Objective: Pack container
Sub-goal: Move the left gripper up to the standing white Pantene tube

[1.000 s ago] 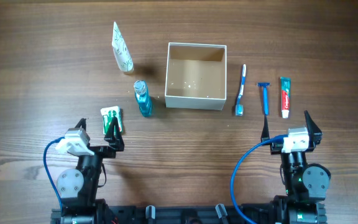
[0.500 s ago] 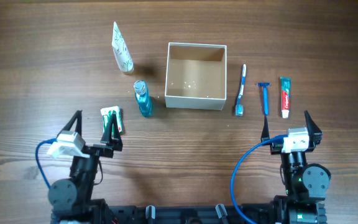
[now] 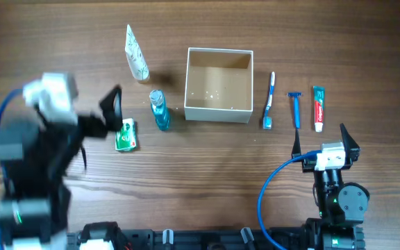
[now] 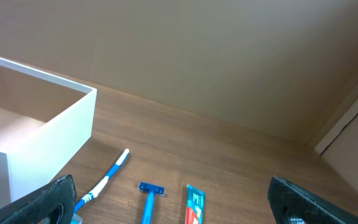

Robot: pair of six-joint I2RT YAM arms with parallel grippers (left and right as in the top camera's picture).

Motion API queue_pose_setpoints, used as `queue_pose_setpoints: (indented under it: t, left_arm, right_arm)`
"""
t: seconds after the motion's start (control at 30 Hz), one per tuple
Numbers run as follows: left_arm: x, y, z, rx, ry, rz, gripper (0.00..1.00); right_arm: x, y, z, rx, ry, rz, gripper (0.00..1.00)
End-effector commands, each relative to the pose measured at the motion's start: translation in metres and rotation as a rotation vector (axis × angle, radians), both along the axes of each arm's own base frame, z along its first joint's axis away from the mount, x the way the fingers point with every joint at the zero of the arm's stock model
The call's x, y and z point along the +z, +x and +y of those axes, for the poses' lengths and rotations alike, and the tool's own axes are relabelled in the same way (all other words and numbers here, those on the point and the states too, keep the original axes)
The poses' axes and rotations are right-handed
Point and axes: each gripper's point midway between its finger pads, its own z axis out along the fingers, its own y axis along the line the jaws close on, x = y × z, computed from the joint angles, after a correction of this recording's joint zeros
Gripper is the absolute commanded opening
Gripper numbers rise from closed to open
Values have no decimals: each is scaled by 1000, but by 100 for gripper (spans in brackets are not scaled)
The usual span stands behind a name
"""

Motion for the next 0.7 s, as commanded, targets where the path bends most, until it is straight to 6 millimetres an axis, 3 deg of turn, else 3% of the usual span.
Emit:
queue_pose_setpoints:
  t: [0.0,0.17,0.4,0.53,0.67]
  left_arm:
    - [15,43,-12,-113,7,56,100]
    - [17,83,-23,-192,-34,103,100]
    - [22,109,-22,-148,46,211,100]
    - [2,124,-18,-91,186,318,100]
    - [-28,138,-33,-104,169,420,100]
  right_arm:
    - [2,0,-2,-13,19,-9,100]
    - [2,0,-2,-13,18,-9,100]
    - [2,0,-2,-13,19,-9,100]
    - [2,0,-2,-13,18,-9,100]
    - [2,0,-2,-13,19,-9,100]
